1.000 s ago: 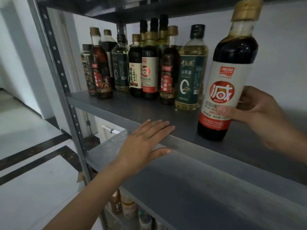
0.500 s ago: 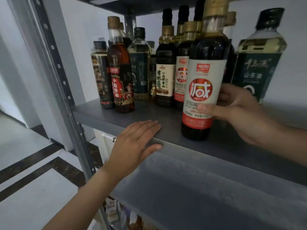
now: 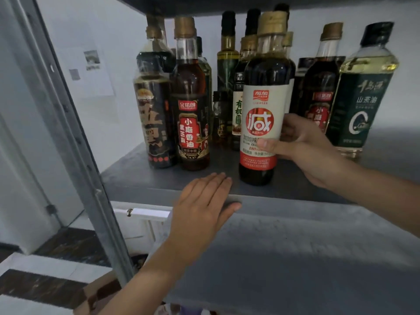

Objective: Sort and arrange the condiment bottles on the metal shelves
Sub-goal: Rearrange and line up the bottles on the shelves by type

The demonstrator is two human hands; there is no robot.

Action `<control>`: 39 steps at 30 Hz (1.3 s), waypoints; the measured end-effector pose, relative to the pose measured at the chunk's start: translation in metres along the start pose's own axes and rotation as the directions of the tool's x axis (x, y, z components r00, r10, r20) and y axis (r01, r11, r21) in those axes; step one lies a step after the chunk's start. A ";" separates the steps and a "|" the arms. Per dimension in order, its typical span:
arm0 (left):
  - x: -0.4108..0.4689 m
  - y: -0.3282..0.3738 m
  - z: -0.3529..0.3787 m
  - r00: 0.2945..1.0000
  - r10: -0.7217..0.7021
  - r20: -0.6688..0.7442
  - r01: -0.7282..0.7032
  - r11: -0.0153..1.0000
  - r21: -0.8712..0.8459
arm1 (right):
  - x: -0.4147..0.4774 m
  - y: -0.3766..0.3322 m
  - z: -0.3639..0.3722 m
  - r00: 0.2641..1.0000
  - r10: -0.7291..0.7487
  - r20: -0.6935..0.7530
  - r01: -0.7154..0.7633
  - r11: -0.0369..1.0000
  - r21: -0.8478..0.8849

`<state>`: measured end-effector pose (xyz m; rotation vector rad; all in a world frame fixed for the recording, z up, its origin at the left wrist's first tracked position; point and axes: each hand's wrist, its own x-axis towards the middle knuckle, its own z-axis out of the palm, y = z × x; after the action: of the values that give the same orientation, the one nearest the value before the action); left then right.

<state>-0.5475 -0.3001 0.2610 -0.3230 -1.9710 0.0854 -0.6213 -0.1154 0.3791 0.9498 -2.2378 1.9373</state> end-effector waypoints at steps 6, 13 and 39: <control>-0.002 0.005 0.007 0.997 -0.024 -0.077 0.023 1.000 -0.010 | 0.006 0.007 0.022 0.998 -0.036 -0.046 0.033 0.997 -0.069; -0.002 0.018 0.008 0.994 -0.091 -0.062 0.093 0.995 0.033 | 0.008 0.014 0.024 0.999 -0.021 -0.031 0.017 0.992 -0.127; 0.175 0.382 0.069 0.975 0.176 0.133 -0.129 0.944 -0.304 | -0.237 0.032 -0.360 0.961 -0.025 -0.277 -0.271 0.144 -0.952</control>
<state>-0.6051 0.1195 0.3092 -0.6833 -2.1155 -0.0868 -0.5715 0.3119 0.3350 0.2394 -2.6410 0.0948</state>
